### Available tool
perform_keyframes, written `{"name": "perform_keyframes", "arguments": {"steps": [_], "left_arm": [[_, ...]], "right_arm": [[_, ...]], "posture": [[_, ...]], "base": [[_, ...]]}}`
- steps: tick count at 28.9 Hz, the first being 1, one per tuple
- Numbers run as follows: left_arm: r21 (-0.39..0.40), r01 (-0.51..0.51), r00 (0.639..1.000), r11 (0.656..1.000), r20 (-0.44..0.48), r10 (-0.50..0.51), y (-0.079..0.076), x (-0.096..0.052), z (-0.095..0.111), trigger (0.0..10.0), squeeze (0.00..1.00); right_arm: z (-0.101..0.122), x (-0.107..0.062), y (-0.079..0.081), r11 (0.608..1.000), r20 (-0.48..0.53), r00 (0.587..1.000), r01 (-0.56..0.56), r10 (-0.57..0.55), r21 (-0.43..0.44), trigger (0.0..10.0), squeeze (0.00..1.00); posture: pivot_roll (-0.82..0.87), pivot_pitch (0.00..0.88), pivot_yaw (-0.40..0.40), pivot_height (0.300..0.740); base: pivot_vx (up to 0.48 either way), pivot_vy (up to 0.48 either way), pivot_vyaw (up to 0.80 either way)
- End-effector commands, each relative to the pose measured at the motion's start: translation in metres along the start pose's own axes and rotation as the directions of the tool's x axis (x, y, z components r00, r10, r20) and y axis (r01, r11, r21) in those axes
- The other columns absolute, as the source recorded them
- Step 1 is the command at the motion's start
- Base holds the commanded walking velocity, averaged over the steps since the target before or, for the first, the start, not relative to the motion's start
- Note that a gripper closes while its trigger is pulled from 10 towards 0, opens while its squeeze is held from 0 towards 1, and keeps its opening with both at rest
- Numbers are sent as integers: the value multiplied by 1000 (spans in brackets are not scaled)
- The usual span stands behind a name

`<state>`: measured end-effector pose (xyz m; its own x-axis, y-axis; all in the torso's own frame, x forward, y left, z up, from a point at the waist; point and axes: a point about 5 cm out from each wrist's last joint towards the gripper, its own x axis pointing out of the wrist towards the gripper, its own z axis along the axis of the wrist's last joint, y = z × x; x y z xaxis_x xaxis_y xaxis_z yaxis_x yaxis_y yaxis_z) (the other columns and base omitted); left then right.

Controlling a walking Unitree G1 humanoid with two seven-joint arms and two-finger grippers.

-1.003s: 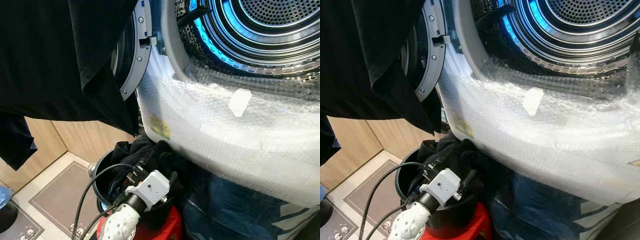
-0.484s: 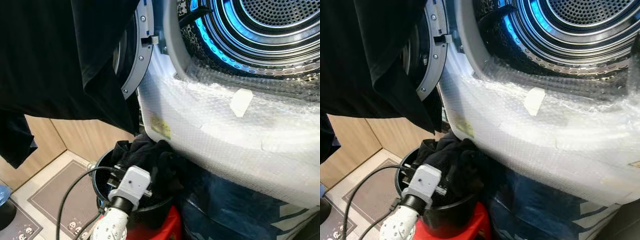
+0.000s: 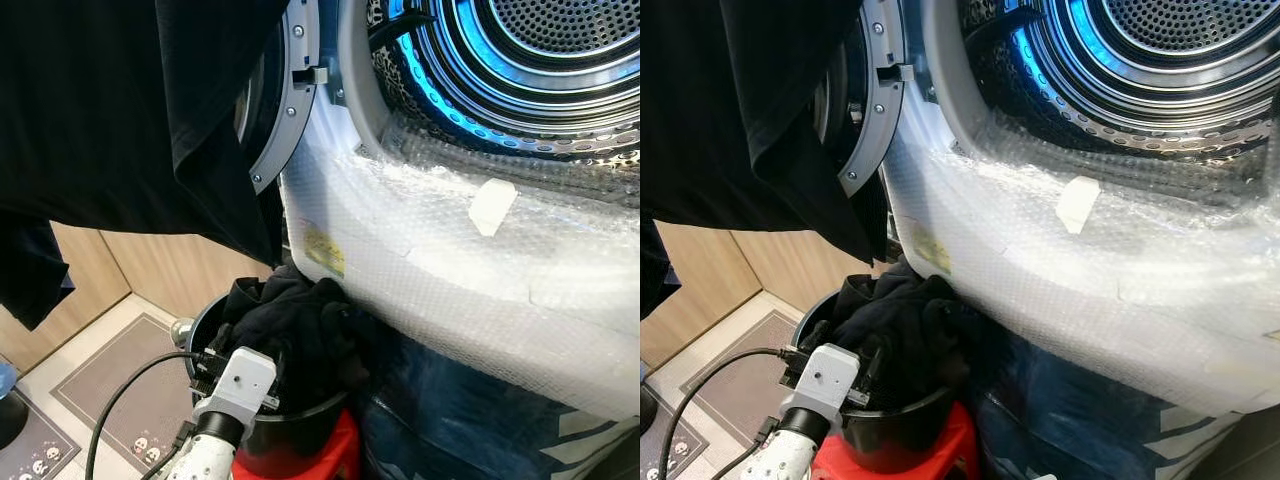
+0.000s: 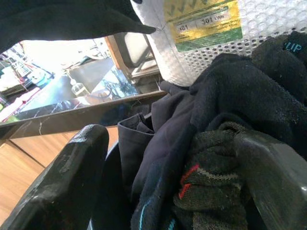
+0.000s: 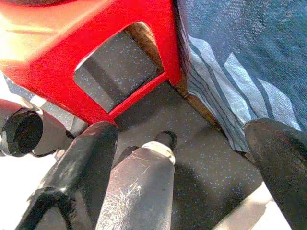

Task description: Clothes washing

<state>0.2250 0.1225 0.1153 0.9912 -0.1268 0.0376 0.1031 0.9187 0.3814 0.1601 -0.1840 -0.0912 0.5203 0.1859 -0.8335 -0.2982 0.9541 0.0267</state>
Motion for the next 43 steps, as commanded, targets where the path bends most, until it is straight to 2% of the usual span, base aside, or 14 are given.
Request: {"name": "perform_keyframes", "arguments": {"steps": [1,4,6,11,14,20,26,30,32,33,34,35,43], "left_arm": [[4,-7,1000,1000,-13,7,1,-2,0,10000,0],[-8,3,1000,1000,-17,-3,0,-4,-2,10000,0],[-63,24,999,998,-42,-27,2,-14,-13,10000,0],[-71,35,998,997,-48,-38,2,-15,-16,10000,0],[-110,37,997,993,-67,-45,10,-4,-26,10000,0],[-124,59,996,991,-55,-66,11,0,-25,10000,0],[-159,149,984,976,-69,-161,10,12,-36,10000,0],[-190,197,974,962,-75,-214,5,15,-39,10000,0],[-196,214,970,957,-75,-232,3,15,-39,9686,0],[-201,232,967,952,-61,-249,1,15,-38,3843,0],[-212,236,966,949,-58,-253,1,15,-38,3843,0],[-225,240,964,944,-56,-258,0,15,-38,0,0],[-225,284,954,932,-31,-298,-2,14,-36,0,0]], "right_arm": [[1,0,1,1000,-5,1000,-9,9,-11,10000,0],[1,0,0,1000,-8,1000,-11,11,-18,10000,0],[3,1,1,999,-10,1000,-20,19,-36,10000,0],[4,1,1,999,-10,1000,-21,21,-39,10000,0],[4,0,-3,1000,-5,1000,-8,8,-28,10000,0],[2,-1,-5,1000,-7,1000,-1,1,-21,10000,0],[-1,-2,-6,1000,-10,1000,4,-5,-14,10000,0],[-1,-2,-8,1000,-6,1000,10,-10,-11,10000,0],[-1,-3,-8,1000,-5,1000,11,-11,-10,10000,0],[-1,-3,-9,1000,-5,1000,15,-15,-9,10000,0],[-1,-3,-10,1000,-4,1000,18,-18,-6,10000,0],[-1,-3,-10,1000,-4,1000,20,-20,-3,10000,0],[-5,-4,-8,1000,-10,1000,22,-22,9,10000,0]], "posture": [[123,17,-10,740],[134,20,-17,740],[143,23,-26,740],[143,23,-26,740],[123,16,-22,740],[112,11,-21,740],[94,6,-23,740],[82,4,-22,740],[79,4,-20,740],[74,3,-17,740],[74,3,-17,740],[73,3,-15,740],[73,7,-6,740]], "base": [[0,0,0],[0,0,0],[0,0,0],[0,0,0],[0,0,0],[0,0,0],[0,0,0],[0,0,0],[0,0,0],[0,0,0],[0,0,0],[0,0,0],[0,0,0]]}}
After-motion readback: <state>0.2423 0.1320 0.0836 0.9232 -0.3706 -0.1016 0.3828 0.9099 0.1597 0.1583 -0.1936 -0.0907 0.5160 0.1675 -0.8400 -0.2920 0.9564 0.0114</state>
